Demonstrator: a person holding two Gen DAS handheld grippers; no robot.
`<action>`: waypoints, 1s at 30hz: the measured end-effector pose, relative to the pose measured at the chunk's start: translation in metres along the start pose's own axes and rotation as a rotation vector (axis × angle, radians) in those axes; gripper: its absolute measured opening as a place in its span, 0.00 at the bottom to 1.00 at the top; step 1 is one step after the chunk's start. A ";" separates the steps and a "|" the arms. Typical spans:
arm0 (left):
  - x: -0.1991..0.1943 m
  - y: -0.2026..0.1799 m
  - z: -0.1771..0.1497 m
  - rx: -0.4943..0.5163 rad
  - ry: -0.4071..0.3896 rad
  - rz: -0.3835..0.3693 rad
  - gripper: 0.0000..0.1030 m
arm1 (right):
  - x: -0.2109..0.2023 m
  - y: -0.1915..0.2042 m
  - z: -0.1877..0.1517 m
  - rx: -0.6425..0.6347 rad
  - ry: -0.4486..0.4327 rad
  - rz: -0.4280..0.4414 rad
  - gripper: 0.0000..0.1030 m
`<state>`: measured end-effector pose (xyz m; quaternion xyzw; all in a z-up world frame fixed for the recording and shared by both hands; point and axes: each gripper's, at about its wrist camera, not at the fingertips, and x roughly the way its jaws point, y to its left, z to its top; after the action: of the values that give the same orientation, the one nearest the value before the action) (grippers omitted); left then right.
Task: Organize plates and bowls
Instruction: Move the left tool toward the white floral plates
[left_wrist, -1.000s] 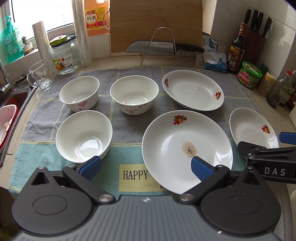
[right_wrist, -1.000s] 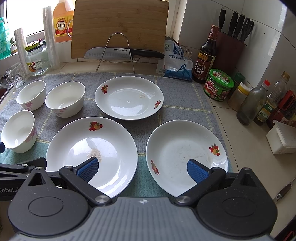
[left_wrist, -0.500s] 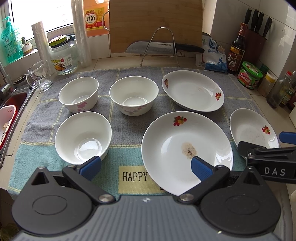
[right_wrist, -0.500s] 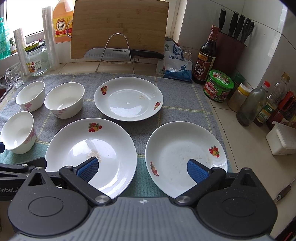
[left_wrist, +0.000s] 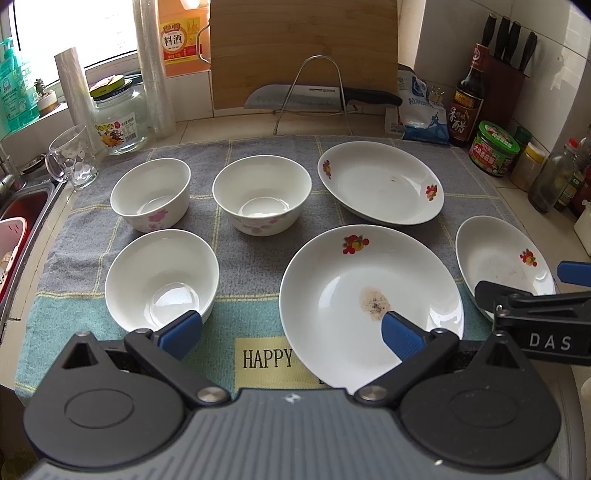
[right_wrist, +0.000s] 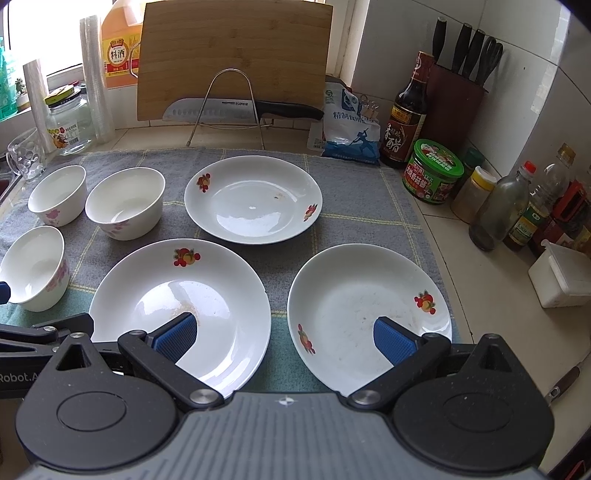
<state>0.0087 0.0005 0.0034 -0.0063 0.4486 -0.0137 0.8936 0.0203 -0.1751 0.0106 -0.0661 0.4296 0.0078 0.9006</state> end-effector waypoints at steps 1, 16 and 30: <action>0.000 0.000 0.001 0.001 0.000 0.000 0.99 | 0.000 -0.001 0.000 0.002 -0.002 0.002 1.00; 0.004 -0.018 0.017 0.088 -0.106 -0.042 0.99 | -0.004 -0.029 -0.004 0.007 -0.103 0.043 1.00; 0.026 -0.048 0.035 0.162 -0.134 -0.205 0.99 | -0.001 -0.081 -0.041 0.046 -0.151 0.024 1.00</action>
<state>0.0510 -0.0482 0.0049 0.0193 0.3822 -0.1405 0.9131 -0.0064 -0.2610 -0.0046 -0.0396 0.3615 0.0135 0.9315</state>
